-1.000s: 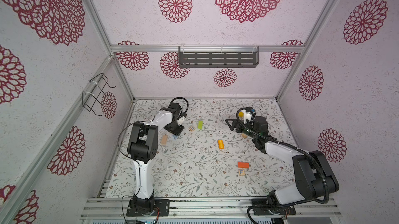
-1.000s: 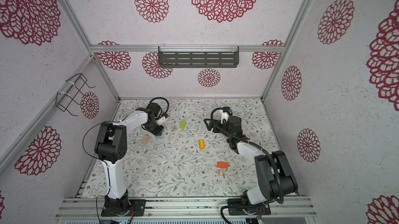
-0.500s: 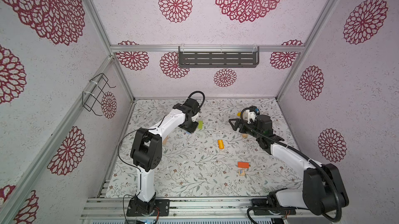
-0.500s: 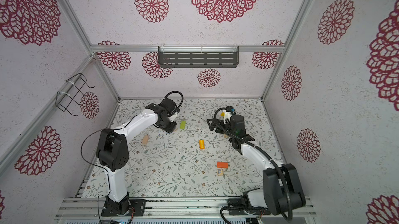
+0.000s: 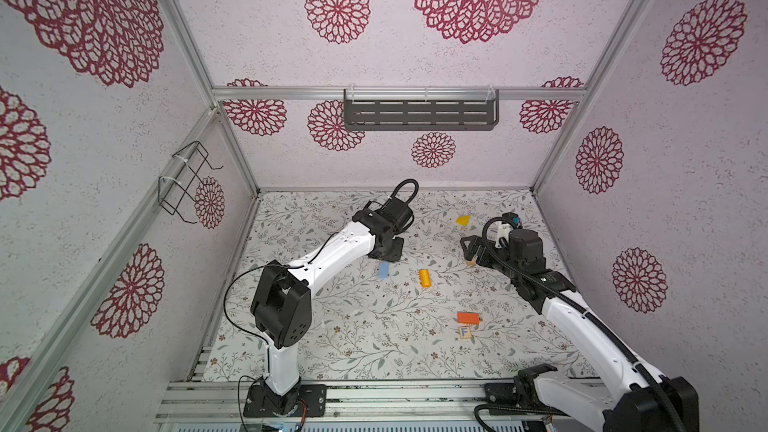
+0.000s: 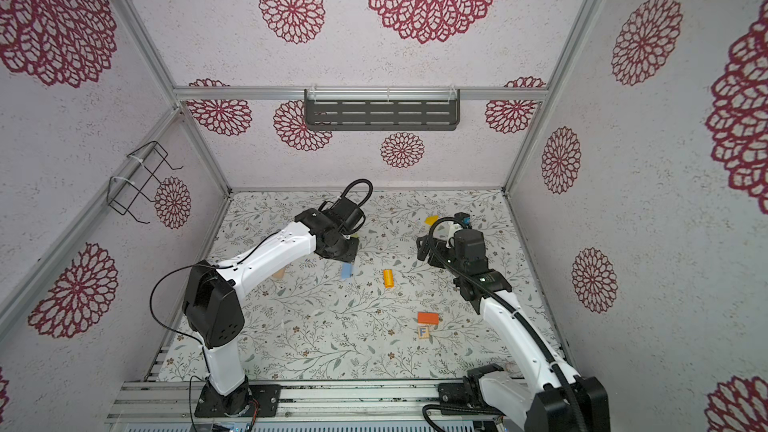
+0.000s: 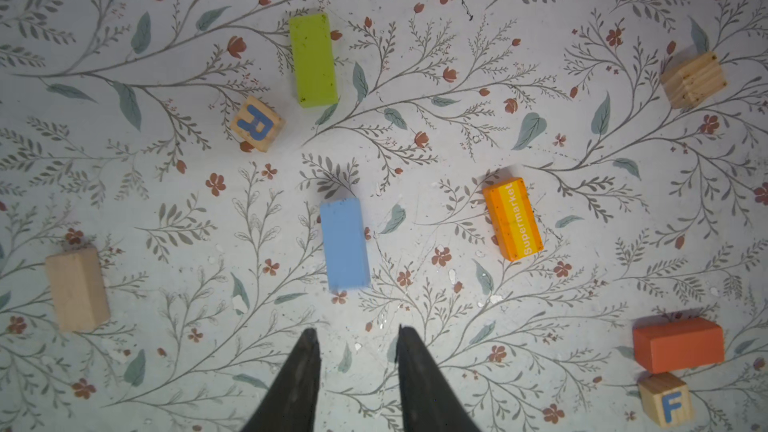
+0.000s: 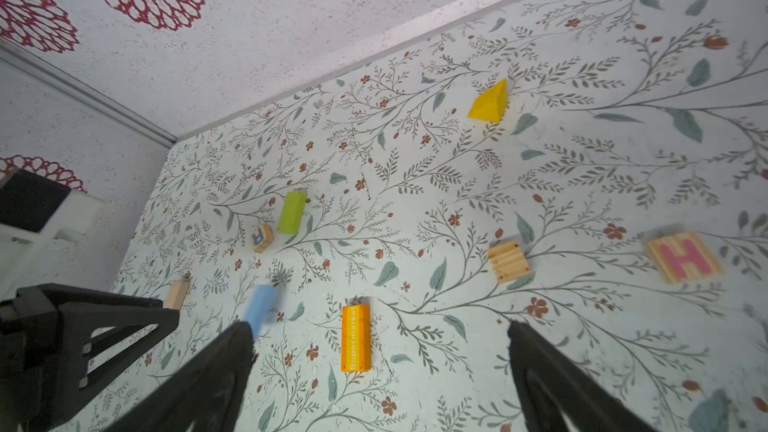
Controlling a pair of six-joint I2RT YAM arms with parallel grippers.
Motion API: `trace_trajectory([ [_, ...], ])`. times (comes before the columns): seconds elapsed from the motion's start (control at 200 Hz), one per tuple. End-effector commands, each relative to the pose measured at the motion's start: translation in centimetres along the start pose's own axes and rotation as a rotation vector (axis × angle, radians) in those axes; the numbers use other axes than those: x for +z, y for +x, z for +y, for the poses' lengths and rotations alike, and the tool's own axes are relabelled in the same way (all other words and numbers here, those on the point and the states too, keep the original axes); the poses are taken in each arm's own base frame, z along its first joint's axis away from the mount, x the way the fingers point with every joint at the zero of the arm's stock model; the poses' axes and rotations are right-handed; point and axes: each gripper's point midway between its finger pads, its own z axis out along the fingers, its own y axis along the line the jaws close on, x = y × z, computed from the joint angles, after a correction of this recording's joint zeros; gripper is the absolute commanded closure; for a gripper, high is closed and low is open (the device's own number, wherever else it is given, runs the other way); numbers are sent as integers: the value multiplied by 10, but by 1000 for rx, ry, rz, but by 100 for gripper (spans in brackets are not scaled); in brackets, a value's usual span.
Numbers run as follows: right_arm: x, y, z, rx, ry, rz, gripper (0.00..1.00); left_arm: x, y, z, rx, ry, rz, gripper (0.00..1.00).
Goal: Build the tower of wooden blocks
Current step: 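Carry the blue block toward the orange block with the left gripper and release, then move the right gripper over the blue block while the left arm draws back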
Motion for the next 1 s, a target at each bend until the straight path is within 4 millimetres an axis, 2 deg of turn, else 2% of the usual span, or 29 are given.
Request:
trace_trajectory([
  [0.0,-13,-4,-15,26,74,-49,1,15,8,-16,-138,6,6,67],
  [0.075,-13,-3,-20,31,91,-62,1,23,12,-30,-155,24,15,67],
  [0.085,-13,-3,-20,31,92,-64,1,34,16,-31,-149,11,36,67],
  [0.105,-13,-2,-22,30,99,-62,1,38,18,-34,-143,5,48,67],
  [0.19,-11,1,-27,24,113,-50,1,42,19,-34,-122,-47,48,68],
  [0.315,-8,7,-29,7,112,-30,1,34,13,-29,-132,-70,10,68],
  [0.4,-5,14,-30,-16,107,-3,1,24,9,-22,-145,-81,-26,60],
  [0.435,-3,17,-31,-26,108,14,1,25,11,-18,-147,-98,-31,57],
  [0.45,-2,19,-32,-30,112,22,1,12,6,-17,-157,-83,-60,55],
  [0.49,0,23,-32,-47,109,47,1,6,5,-11,-168,-88,-82,50],
  [0.595,6,33,-29,-88,92,122,2,-5,7,7,-188,-108,-132,31],
  [0.735,14,45,-18,-139,72,229,9,-20,15,39,-237,-133,-220,0],
  [0.825,19,47,-12,-144,109,281,14,-29,21,61,-300,-116,-270,3],
  [0.906,25,52,2,-195,151,325,17,-30,23,82,-372,-94,-314,3],
  [0.996,34,57,23,-240,174,355,18,-37,25,123,-564,-126,-378,3],
])
